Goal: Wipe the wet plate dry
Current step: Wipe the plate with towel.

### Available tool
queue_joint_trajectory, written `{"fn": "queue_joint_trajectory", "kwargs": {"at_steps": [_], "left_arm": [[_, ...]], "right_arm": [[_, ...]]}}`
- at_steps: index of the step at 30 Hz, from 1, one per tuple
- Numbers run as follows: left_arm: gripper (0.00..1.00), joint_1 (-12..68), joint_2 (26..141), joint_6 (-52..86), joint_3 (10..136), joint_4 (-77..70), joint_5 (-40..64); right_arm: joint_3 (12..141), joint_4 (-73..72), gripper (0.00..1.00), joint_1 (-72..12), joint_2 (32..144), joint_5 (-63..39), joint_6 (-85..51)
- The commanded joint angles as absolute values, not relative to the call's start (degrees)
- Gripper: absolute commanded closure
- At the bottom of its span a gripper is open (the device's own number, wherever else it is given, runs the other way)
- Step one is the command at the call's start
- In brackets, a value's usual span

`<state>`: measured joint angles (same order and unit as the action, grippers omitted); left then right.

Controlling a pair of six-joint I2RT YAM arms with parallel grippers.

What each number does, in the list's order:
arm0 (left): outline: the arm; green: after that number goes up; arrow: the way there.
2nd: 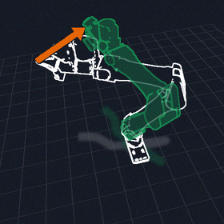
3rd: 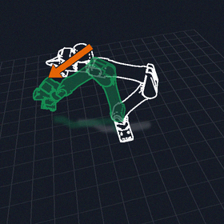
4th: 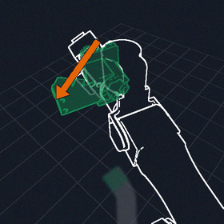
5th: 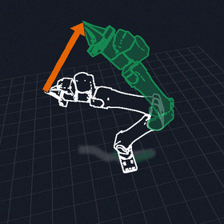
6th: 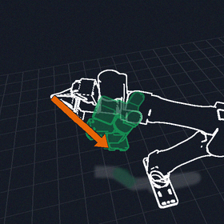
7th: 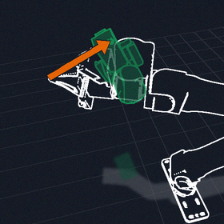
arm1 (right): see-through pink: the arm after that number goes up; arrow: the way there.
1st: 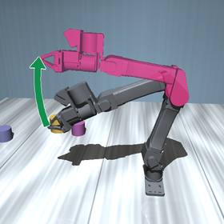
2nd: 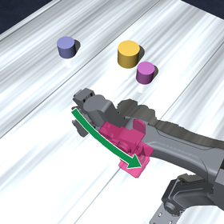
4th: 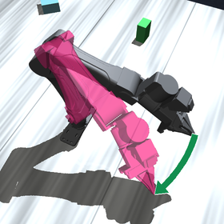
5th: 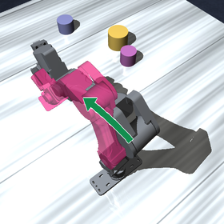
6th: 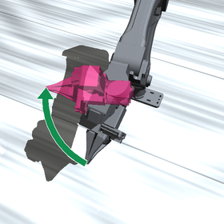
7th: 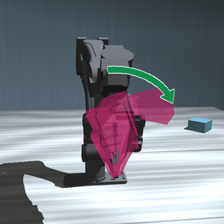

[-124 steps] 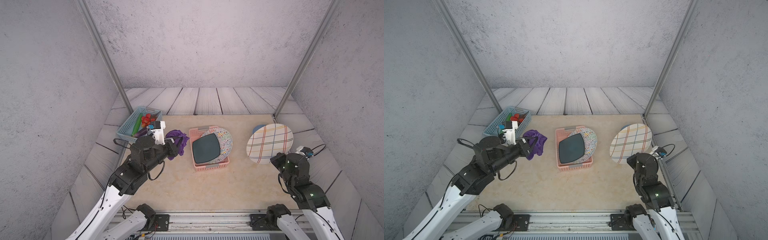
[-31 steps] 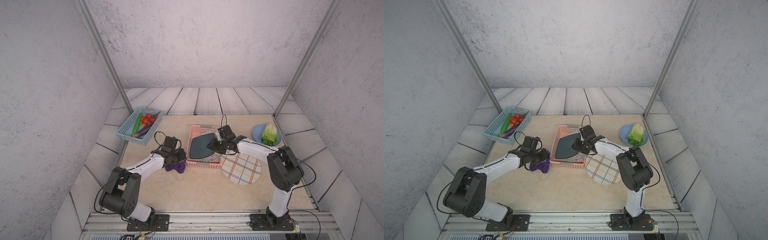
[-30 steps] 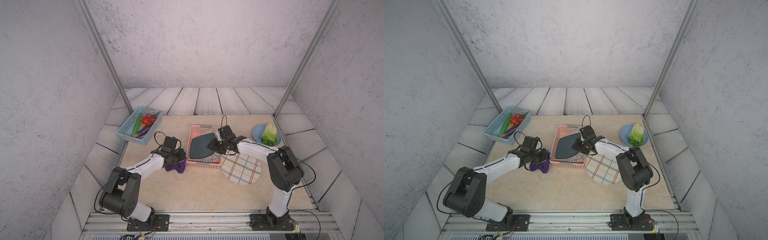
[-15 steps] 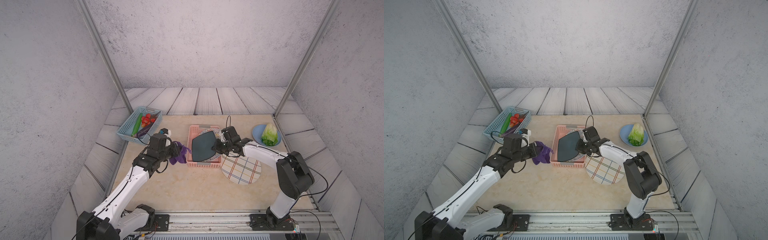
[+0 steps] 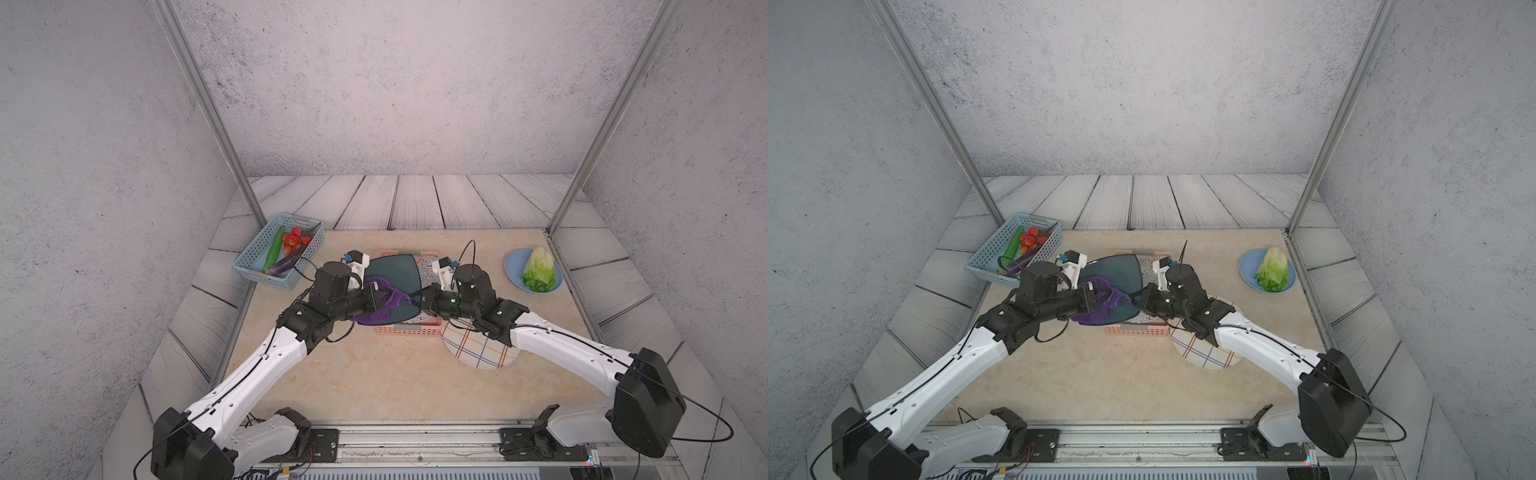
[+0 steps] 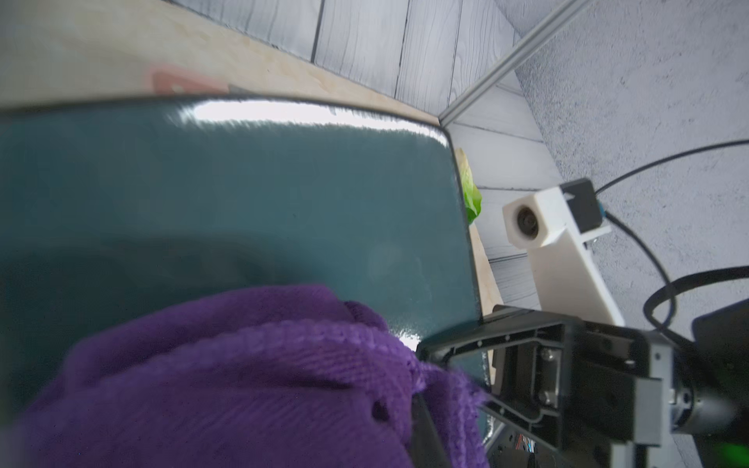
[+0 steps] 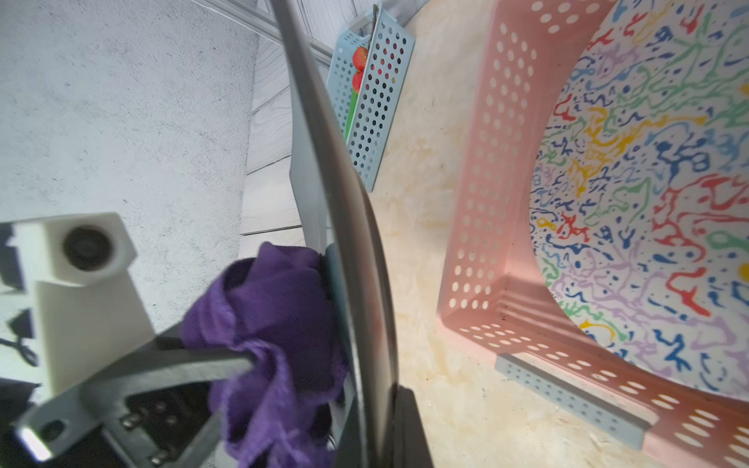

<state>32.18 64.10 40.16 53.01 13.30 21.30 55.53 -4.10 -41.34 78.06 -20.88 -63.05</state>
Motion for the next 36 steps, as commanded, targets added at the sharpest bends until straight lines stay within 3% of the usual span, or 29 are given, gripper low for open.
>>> {"fn": "queue_joint_trajectory", "kwargs": {"at_steps": [1,4,10,14,17,21,26,31,36], "left_arm": [[1.00,32.76,61.48,43.88,49.12,13.37,15.78],[1.00,30.07,57.44,45.47,48.48,17.10,9.38],[1.00,26.10,60.47,45.45,54.55,17.92,16.49],[1.00,27.85,65.60,45.11,59.32,12.56,26.53],[1.00,34.19,68.96,40.57,63.98,12.08,28.29],[1.00,38.51,69.10,39.04,63.76,15.05,27.61],[1.00,34.34,59.36,39.77,57.78,17.15,17.52],[1.00,22.83,58.57,42.85,61.39,16.78,26.59],[1.00,30.10,66.19,40.86,67.08,10.36,37.46]], "right_arm": [[58.23,-16.46,1.00,-40.82,71.64,-20.30,-66.57],[57.29,-17.89,1.00,-41.22,69.22,-21.22,-67.76],[54.70,-19.18,1.00,-48.03,67.86,-23.33,-66.17],[53.67,-18.74,1.00,-53.05,68.90,-22.25,-62.57],[53.95,-21.04,1.00,-53.17,69.48,-21.96,-63.24],[55.72,-18.71,1.00,-52.00,66.34,-15.97,-60.96],[58.95,-13.68,1.00,-49.68,61.86,-14.68,-59.04],[59.88,-13.24,1.00,-51.25,63.01,-22.01,-58.78],[57.79,-17.55,1.00,-52.12,66.64,-21.09,-58.77]]}}
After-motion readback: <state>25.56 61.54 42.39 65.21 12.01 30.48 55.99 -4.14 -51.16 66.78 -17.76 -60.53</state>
